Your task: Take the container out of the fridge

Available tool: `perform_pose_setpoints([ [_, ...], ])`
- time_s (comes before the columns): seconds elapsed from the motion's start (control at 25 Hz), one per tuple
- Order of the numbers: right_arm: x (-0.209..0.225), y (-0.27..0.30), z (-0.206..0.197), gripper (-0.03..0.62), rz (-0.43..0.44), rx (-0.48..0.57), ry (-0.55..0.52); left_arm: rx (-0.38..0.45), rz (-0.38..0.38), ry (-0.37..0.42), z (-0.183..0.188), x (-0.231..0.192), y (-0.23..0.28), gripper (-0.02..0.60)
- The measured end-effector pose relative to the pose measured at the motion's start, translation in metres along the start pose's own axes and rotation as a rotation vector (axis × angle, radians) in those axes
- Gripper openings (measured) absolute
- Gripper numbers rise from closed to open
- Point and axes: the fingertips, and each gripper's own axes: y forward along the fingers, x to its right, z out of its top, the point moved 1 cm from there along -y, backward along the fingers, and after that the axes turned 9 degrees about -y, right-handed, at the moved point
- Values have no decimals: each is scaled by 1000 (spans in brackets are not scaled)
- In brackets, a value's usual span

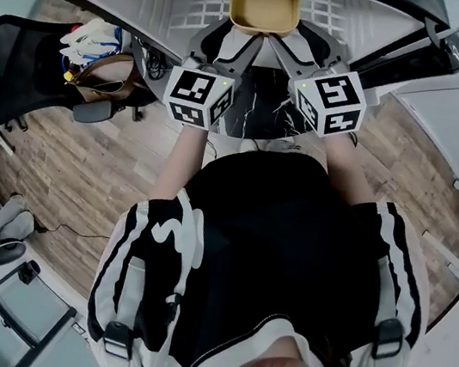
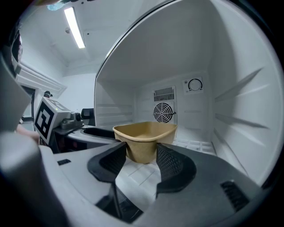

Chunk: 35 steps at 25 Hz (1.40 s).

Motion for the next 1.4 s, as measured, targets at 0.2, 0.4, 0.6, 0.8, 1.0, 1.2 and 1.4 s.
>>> perform_pose_setpoints([
  [0.2, -3, -2, -1, 216, -4, 1, -3, 4, -4, 1, -2, 1, -3, 236],
  [0.4, -7, -4, -1, 216, -7, -1, -6, 6, -7, -2, -3, 2, -7, 236],
  [0.6, -13, -6, 1, 216, -11, 2, -10, 8, -11, 1, -3, 3, -13, 236],
  [0.8, -17, -9, 3, 216, -19, 6, -8, 8, -18, 7, -1, 4, -18, 236],
  [1.0, -23, -12, 3, 216, -25, 7, -6, 7, -25, 10, -3, 6, -23, 236],
  [1.2, -29, -15, 2, 216, -33, 9, -3, 5, -33, 13, -4, 7, -29, 236],
  [1.4, -35, -19, 3, 216, -36, 13, -4, 8, -35, 15, -5, 9, -36, 236],
])
